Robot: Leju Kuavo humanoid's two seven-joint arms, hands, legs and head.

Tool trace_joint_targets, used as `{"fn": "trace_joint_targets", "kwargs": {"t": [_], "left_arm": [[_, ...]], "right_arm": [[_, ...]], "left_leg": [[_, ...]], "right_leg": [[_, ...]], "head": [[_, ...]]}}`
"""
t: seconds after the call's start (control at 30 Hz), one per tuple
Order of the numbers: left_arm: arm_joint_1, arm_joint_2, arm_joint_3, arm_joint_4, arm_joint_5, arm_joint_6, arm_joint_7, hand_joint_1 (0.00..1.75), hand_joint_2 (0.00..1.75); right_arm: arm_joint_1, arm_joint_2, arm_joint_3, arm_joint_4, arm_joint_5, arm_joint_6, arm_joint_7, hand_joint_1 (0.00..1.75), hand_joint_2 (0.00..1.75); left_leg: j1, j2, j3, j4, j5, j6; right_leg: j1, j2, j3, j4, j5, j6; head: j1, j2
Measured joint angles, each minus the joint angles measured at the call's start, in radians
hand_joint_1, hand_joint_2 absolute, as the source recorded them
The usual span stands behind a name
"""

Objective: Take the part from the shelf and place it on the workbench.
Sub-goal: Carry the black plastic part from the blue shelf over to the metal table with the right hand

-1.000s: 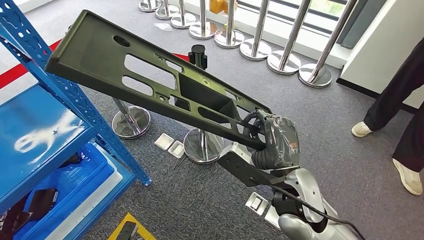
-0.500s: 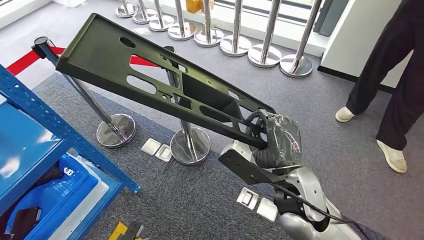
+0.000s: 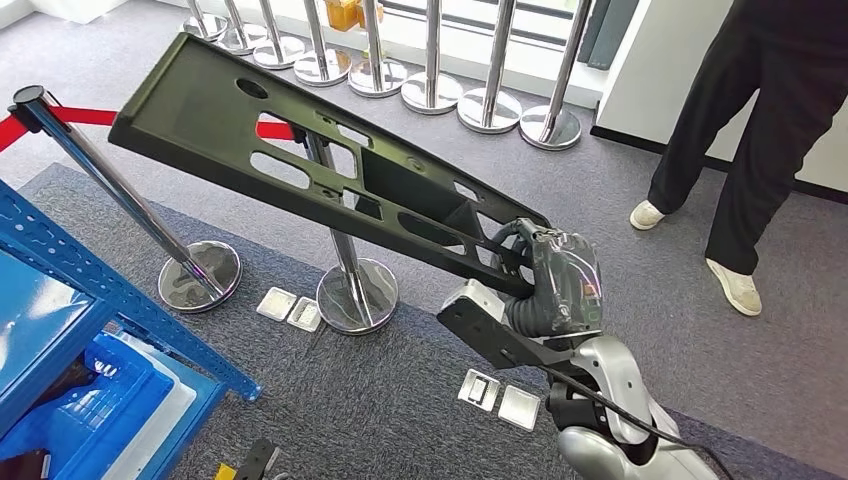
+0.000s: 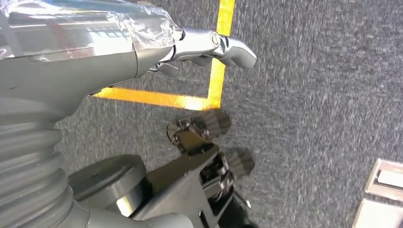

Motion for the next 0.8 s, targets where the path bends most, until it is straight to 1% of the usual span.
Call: {"fn": "trace_joint_targets", "kwargs": {"t": [0.03, 0.07, 0.1, 0.13, 0.17, 0.2, 0.23, 0.27, 0.3, 0.37, 0.4, 0.43, 0.47, 0.5, 0.53, 0.57, 0.6, 0.63, 0.67, 0.7, 0.73, 0.77, 0.8], "left_arm": [[0.001, 0.000, 0.000, 0.000, 0.001, 0.000, 0.000, 0.00, 1.75], [0.003, 0.000, 0.000, 0.000, 0.001, 0.000, 0.000, 0.00, 1.75], [0.004, 0.000, 0.000, 0.000, 0.002, 0.001, 0.000, 0.00, 1.75], [0.004, 0.000, 0.000, 0.000, 0.003, 0.001, 0.000, 0.00, 1.75], [0.004, 0.000, 0.000, 0.000, 0.005, 0.003, 0.000, 0.00, 1.75], [0.004, 0.000, 0.000, 0.000, 0.007, 0.005, 0.000, 0.00, 1.75], [0.005, 0.001, 0.000, 0.000, 0.010, 0.008, 0.000, 0.00, 1.75], [0.006, 0.002, 0.001, 0.000, 0.013, 0.012, 0.000, 0.00, 1.75], [0.007, 0.002, 0.001, 0.000, 0.016, 0.016, 0.000, 0.00, 1.75], [0.012, 0.003, 0.002, 0.000, 0.020, 0.021, 0.000, 0.00, 1.75], [0.014, 0.003, 0.002, 0.000, 0.020, 0.023, 0.000, 0.00, 1.75], [0.015, 0.003, 0.003, 0.000, 0.020, 0.024, 0.000, 0.00, 1.75], [0.016, 0.004, 0.003, 0.000, 0.020, 0.024, -0.001, 0.00, 1.75], [0.017, 0.004, 0.003, 0.000, 0.020, 0.024, -0.001, 0.00, 1.75], [0.020, 0.004, 0.003, 0.000, 0.019, 0.024, -0.001, 0.00, 1.75], [0.023, 0.005, 0.003, 0.000, 0.019, 0.024, -0.001, 0.00, 1.75], [0.026, 0.005, 0.003, 0.000, 0.019, 0.024, -0.001, 0.00, 1.75], [0.028, 0.005, 0.003, 0.000, 0.018, 0.024, -0.001, 0.00, 1.75], [0.028, 0.005, 0.003, 0.000, 0.018, 0.024, -0.001, 0.00, 1.75], [0.028, 0.006, 0.003, 0.000, 0.017, 0.023, -0.001, 0.00, 1.75], [0.028, 0.008, 0.003, 0.000, 0.017, 0.022, -0.001, 0.00, 1.75], [0.027, 0.009, 0.003, 0.000, 0.017, 0.020, -0.001, 0.00, 1.75], [0.027, 0.010, 0.004, 0.000, 0.017, 0.019, -0.001, 0.00, 1.75]], "right_arm": [[0.001, 0.000, -0.001, 0.000, -0.001, 0.000, -0.003, 1.75, 1.75], [0.002, 0.000, -0.001, 0.000, -0.002, 0.000, -0.006, 1.75, 1.75], [0.003, 0.000, -0.001, 0.000, -0.003, 0.000, -0.008, 1.75, 1.75], [0.004, 0.000, -0.002, 0.000, -0.004, 0.000, -0.009, 1.75, 1.75], [0.004, 0.000, -0.002, 0.000, -0.004, 0.000, -0.010, 1.75, 1.75], [0.003, 0.000, -0.003, 0.000, -0.004, 0.001, -0.011, 1.75, 1.75], [0.004, 0.000, -0.004, 0.000, -0.004, 0.001, -0.011, 1.75, 1.75], [0.004, 0.000, -0.006, 0.000, -0.005, 0.001, -0.012, 1.75, 1.75], [0.005, 0.000, -0.007, 0.000, -0.006, 0.002, -0.013, 1.75, 1.75], [0.006, -0.001, -0.010, 0.000, -0.007, 0.004, -0.015, 1.75, 1.75], [0.006, -0.002, -0.011, 0.000, -0.007, 0.004, -0.016, 1.75, 1.75], [0.006, -0.002, -0.012, -0.001, -0.007, 0.005, -0.017, 1.75, 1.75], [0.005, -0.002, -0.012, -0.001, -0.007, 0.005, -0.017, 1.75, 1.75], [0.005, -0.002, -0.012, -0.001, -0.008, 0.005, -0.017, 1.75, 1.75], [0.004, -0.002, -0.012, -0.001, -0.009, 0.005, -0.017, 1.75, 1.75], [0.005, -0.002, -0.012, -0.001, -0.009, 0.005, -0.017, 1.75, 1.75], [0.005, -0.002, -0.012, -0.001, -0.010, 0.005, -0.017, 1.75, 1.75], [0.005, -0.002, -0.012, -0.001, -0.010, 0.006, -0.016, 1.75, 1.75], [0.006, -0.002, -0.012, -0.001, -0.010, 0.005, -0.015, 1.75, 1.75], [0.006, -0.002, -0.012, -0.001, -0.010, 0.005, -0.013, 1.75, 1.75], [0.006, -0.002, -0.012, -0.001, -0.010, 0.005, -0.011, 1.75, 1.75], [0.006, -0.002, -0.012, -0.001, -0.010, 0.005, -0.010, 1.75, 1.75], [0.006, -0.002, -0.012, -0.001, -0.010, 0.005, -0.008, 1.75, 1.75]], "left_leg": [[-0.001, 0.009, -0.001, 0.001, 0.000, 0.001], [-0.001, 0.018, -0.003, 0.003, -0.001, 0.001], [0.000, 0.026, -0.004, 0.005, -0.002, 0.001], [0.001, 0.034, -0.004, 0.007, -0.004, -0.001], [0.003, 0.042, -0.003, 0.011, -0.007, -0.004], [0.004, 0.047, -0.003, 0.015, -0.011, -0.008], [0.002, 0.052, -0.004, 0.021, -0.015, -0.014], [0.000, 0.056, -0.004, 0.026, -0.019, -0.020], [-0.003, 0.060, -0.005, 0.028, -0.021, -0.025], [-0.003, 0.067, -0.002, 0.028, -0.023, -0.033], [-0.001, 0.063, -0.002, 0.034, -0.030, -0.038], [0.001, 0.053, -0.008, 0.055, -0.047, -0.043], [0.003, 0.040, -0.023, 0.096, -0.075, -0.047], [0.004, 0.026, -0.048, 0.157, -0.109, -0.049], [0.004, 0.018, -0.078, 0.226, -0.142, -0.050], [0.003, 0.014, -0.105, 0.284, -0.163, -0.050], [0.002, 0.012, -0.121, 0.314, -0.165, -0.047], [0.001, 0.010, -0.119, 0.304, -0.147, -0.043], [-0.001, 0.006, -0.099, 0.256, -0.111, -0.037], [-0.003, -0.007, -0.068, 0.184, -0.071, -0.030], [-0.004, -0.022, -0.041, 0.116, -0.040, -0.024], [-0.006, -0.036, -0.021, 0.065, -0.020, -0.019], [-0.008, -0.046, -0.012, 0.039, -0.014, -0.016]], "right_leg": [[-0.002, -0.008, -0.030, 0.066, -0.031, 0.004], [-0.004, -0.012, -0.053, 0.117, -0.048, 0.007], [-0.007, -0.014, -0.060, 0.135, -0.046, 0.009], [-0.009, -0.017, -0.047, 0.114, -0.026, 0.011], [-0.011, -0.024, -0.016, 0.057, 0.007, 0.013], [-0.011, -0.039, 0.021, -0.014, 0.034, 0.015], [-0.010, -0.049, 0.051, -0.074, 0.054, 0.012], [-0.008, -0.056, 0.069, -0.113, 0.063, 0.007], [-0.005, -0.058, 0.073, -0.127, 0.062, 0.001], [-0.003, -0.043, 0.070, -0.128, 0.065, -0.013], [-0.003, -0.039, 0.070, -0.130, 0.067, -0.019], [-0.005, -0.034, 0.069, -0.132, 0.070, -0.024], [-0.006, -0.030, 0.070, -0.134, 0.072, -0.029], [-0.005, -0.025, 0.069, -0.134, 0.073, -0.031], [-0.004, -0.018, 0.069, -0.134, 0.073, -0.033], [-0.002, -0.011, 0.069, -0.134, 0.073, -0.034], [0.000, -0.002, 0.069, -0.133, 0.073, -0.035], [0.002, 0.007, 0.069, -0.133, 0.073, -0.035], [0.003, 0.016, 0.071, -0.132, 0.073, -0.035], [0.003, 0.024, 0.072, -0.132, 0.073, -0.035], [0.004, 0.033, 0.072, -0.131, 0.074, -0.034], [0.003, 0.040, 0.070, -0.131, 0.074, -0.032], [0.002, 0.047, 0.068, -0.131, 0.076, -0.029]], "head": [[0.006, 0.000], [0.010, 0.000], [0.014, 0.000], [0.018, 0.000], [0.022, 0.000], [0.027, 0.000], [0.032, 0.000], [0.034, 0.000], [0.033, 0.000], [0.026, 0.000], [0.023, 0.000], [0.019, 0.000], [0.014, 0.000], [0.007, 0.000], [0.001, 0.000], [-0.003, 0.000], [-0.005, 0.000], [-0.007, 0.000], [-0.009, 0.000], [-0.010, 0.000], [-0.011, 0.000], [-0.012, 0.000], [-0.012, 0.000]]}}
